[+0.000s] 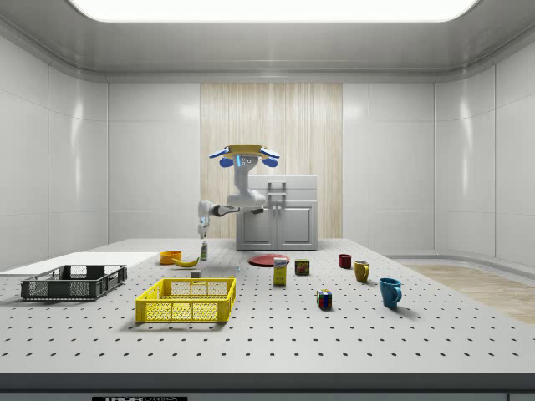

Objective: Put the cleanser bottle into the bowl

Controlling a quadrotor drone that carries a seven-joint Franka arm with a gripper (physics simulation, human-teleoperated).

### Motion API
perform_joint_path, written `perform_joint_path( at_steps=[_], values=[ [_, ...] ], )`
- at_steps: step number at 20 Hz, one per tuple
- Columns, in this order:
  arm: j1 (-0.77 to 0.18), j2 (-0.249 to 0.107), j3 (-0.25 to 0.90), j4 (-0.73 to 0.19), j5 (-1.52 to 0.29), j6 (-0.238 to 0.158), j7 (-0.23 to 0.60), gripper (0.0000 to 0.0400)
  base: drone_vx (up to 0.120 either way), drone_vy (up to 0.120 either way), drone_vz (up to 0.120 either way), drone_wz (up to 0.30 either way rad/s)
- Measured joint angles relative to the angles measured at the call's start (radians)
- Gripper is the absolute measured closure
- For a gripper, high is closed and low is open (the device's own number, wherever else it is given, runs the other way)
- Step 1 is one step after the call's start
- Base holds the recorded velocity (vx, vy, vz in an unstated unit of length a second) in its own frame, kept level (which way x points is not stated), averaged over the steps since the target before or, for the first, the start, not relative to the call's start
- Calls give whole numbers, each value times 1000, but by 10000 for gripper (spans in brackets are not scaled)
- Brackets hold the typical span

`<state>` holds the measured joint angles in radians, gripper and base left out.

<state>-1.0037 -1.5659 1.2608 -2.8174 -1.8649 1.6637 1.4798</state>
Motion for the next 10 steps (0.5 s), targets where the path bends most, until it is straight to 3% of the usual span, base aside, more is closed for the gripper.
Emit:
perform_joint_path(
  at_steps=[10],
  values=[
    [-16,3,-100,38,-92,42,-8,0,0,0,0,0]
  ],
)
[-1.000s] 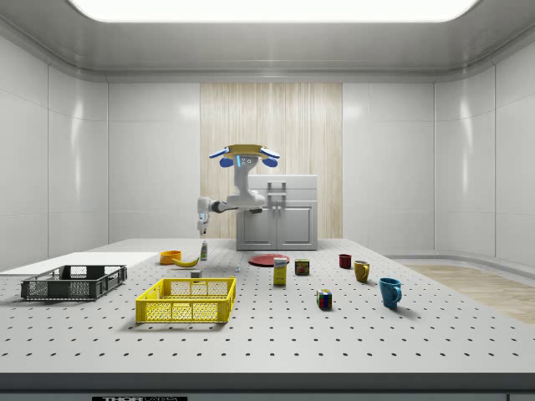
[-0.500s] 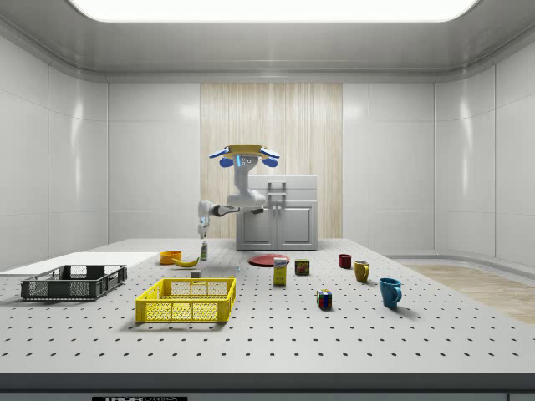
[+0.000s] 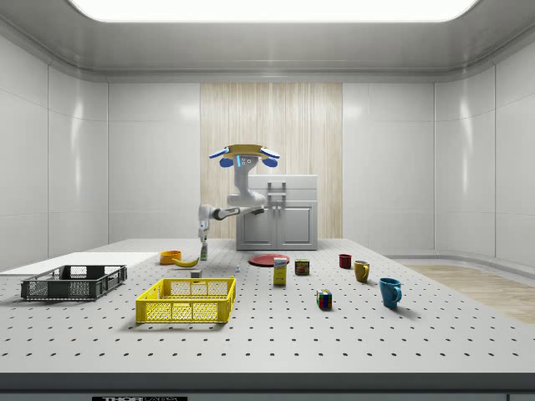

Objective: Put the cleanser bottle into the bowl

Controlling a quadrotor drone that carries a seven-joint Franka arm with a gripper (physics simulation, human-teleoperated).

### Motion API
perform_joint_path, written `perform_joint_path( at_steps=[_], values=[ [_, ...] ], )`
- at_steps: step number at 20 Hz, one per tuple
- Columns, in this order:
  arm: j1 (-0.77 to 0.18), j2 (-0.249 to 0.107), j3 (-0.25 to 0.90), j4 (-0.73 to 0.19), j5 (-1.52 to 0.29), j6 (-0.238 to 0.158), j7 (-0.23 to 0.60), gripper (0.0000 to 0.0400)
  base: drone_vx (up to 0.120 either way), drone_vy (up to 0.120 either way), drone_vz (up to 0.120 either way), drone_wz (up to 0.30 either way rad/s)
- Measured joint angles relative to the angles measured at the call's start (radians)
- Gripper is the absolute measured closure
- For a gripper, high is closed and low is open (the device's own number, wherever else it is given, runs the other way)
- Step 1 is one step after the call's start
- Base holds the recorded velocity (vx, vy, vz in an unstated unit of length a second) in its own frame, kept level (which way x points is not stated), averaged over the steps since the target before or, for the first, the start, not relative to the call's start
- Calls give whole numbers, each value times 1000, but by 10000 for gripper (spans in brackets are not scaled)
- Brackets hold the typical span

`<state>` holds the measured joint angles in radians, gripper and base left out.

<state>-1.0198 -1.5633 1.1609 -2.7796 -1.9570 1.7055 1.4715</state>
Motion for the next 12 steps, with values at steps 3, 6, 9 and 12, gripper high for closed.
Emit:
perform_joint_path(
  at_steps=[3,6,9,12],
  values=[
    [-7,3,-29,13,-27,11,0,0,0,0,0,0],
    [-13,8,-53,24,-49,20,0,0,0,0,0,0],
    [-17,11,-68,31,-64,25,-1,0,0,0,0,0],
    [-18,15,-77,36,-73,26,-2,121,0,0,0,0]
  ],
)
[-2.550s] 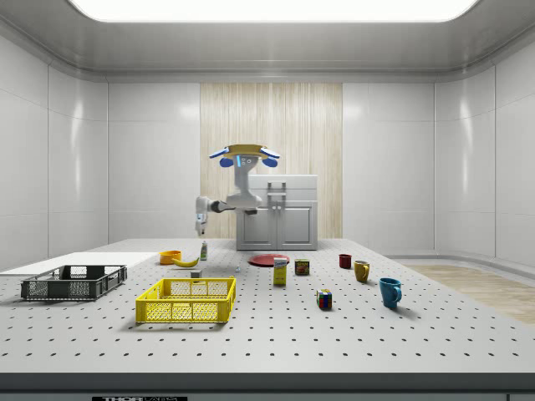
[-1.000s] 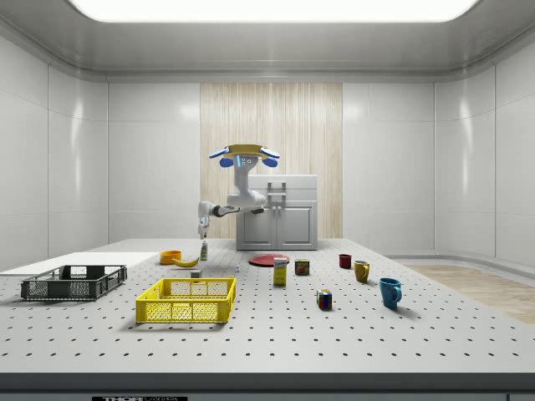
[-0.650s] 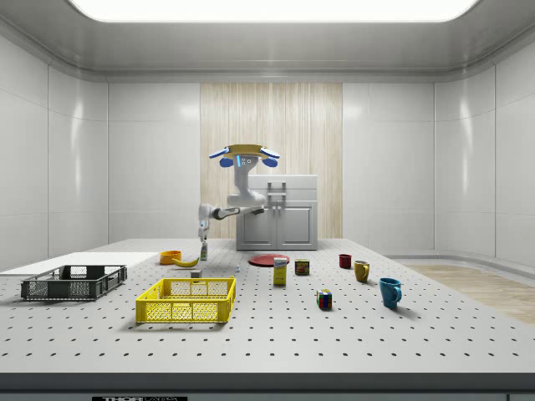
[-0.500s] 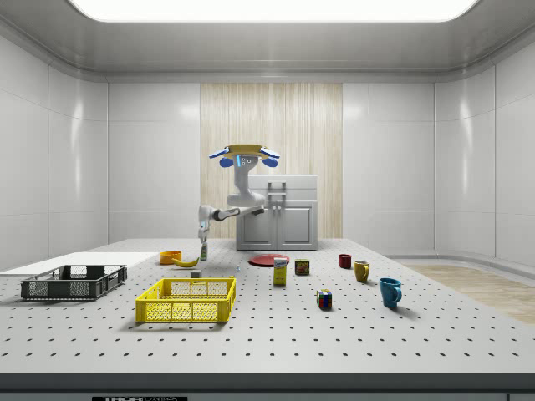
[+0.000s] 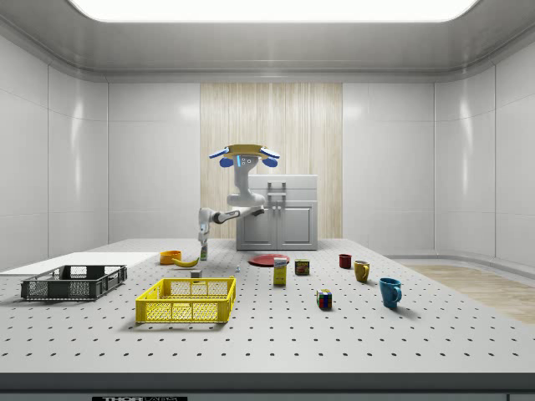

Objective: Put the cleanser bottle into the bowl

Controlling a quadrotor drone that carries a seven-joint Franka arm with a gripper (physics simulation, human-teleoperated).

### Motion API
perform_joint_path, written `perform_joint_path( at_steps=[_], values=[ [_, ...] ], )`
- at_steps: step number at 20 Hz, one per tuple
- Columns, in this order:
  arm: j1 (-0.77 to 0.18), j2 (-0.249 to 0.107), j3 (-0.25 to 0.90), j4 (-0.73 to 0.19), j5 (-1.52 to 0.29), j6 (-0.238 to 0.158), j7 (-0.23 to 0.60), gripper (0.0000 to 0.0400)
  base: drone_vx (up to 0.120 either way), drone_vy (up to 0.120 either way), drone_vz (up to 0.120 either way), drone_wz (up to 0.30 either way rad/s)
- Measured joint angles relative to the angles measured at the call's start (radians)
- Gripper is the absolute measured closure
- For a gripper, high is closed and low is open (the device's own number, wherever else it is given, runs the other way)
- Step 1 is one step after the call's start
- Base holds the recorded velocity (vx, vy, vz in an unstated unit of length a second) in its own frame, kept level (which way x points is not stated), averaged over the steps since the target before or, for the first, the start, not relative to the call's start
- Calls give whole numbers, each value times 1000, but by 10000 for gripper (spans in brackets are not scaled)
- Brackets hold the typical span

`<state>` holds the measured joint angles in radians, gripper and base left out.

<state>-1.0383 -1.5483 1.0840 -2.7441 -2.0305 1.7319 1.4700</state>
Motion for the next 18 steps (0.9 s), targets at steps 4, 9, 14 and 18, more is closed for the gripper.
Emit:
perform_joint_path(
  at_steps=[4,9,14,18],
  values=[
    [0,4,-6,3,-7,-1,-1,218,0,0,0,0],
    [2,9,-7,2,-12,-6,-2,241,0,0,0,0],
    [17,8,33,-19,22,-29,-4,243,0,0,8,0],
    [30,7,75,-37,60,-49,-6,242,60,70,120,0]
  ],
)
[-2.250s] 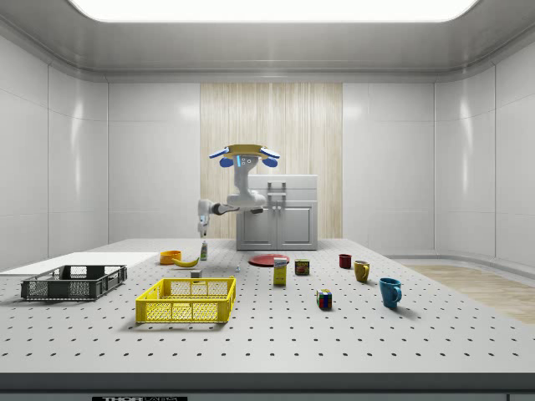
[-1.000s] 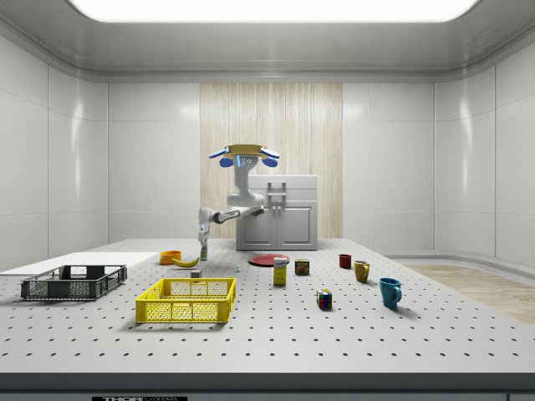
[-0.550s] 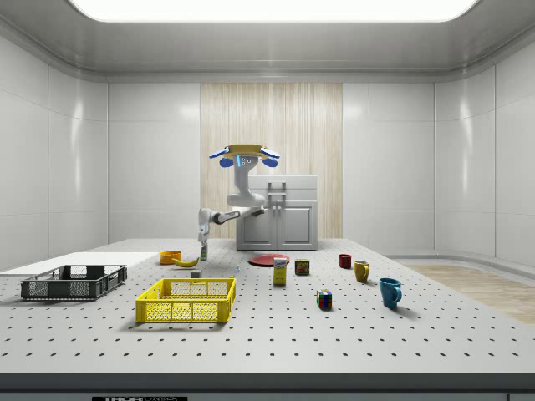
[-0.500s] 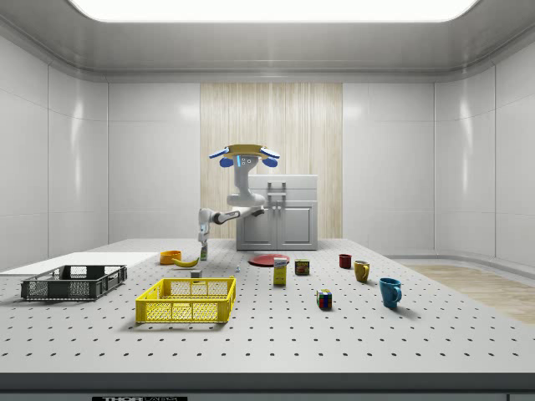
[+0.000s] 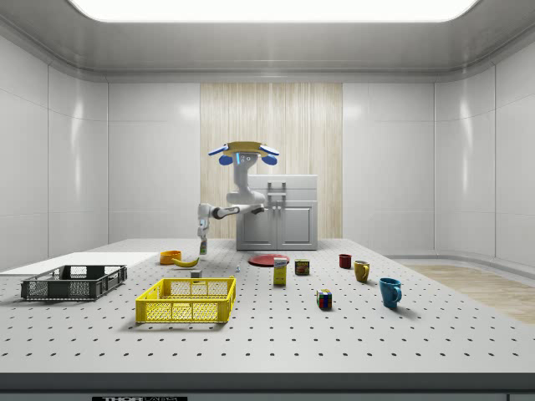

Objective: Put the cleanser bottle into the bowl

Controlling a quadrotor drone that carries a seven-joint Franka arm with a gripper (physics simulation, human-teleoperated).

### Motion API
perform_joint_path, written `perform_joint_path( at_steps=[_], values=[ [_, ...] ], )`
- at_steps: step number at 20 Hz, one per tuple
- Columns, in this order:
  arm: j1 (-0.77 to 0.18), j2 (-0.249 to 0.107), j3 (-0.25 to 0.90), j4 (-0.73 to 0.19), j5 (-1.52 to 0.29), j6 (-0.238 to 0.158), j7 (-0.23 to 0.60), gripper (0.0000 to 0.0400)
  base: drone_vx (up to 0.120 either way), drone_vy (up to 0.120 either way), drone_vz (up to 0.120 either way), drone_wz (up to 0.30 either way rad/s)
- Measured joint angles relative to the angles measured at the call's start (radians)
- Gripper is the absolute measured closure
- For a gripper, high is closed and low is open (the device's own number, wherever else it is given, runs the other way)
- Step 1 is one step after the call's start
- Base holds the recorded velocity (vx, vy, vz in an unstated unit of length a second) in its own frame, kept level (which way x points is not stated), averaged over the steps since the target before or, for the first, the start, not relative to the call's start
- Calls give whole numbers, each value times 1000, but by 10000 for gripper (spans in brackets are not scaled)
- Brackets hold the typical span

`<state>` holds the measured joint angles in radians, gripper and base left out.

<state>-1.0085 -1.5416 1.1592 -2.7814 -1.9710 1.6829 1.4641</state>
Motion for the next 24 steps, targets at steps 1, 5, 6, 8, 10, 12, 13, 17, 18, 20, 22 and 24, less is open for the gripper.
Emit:
perform_joint_path(
  at_steps=[1,5,6,8,10,12,13,17,18,20,22,24],
  values=[
    [2,0,7,-3,7,-3,0,242,120,120,120,0],
    [7,0,26,-11,23,-12,-1,242,120,120,120,0],
    [8,0,29,-12,26,-14,-1,242,120,120,120,0],
    [9,0,33,-13,29,-16,-1,242,120,120,120,0],
    [9,0,36,-14,32,-17,-1,242,100,20,40,0],
    [10,0,37,-15,33,-18,-1,242,120,0,0,0],
    [10,0,38,-15,34,-18,-1,242,120,0,0,0],
    [10,1,39,-16,35,-19,-1,242,120,0,0,0],
    [10,1,39,-16,35,-19,-1,242,120,0,0,0],
    [10,1,40,-16,35,-20,-1,242,120,0,0,0],
    [11,1,40,-16,35,-20,-1,242,120,0,0,0],
    [11,1,40,-16,35,-20,-1,242,120,0,0,0]
  ],
)
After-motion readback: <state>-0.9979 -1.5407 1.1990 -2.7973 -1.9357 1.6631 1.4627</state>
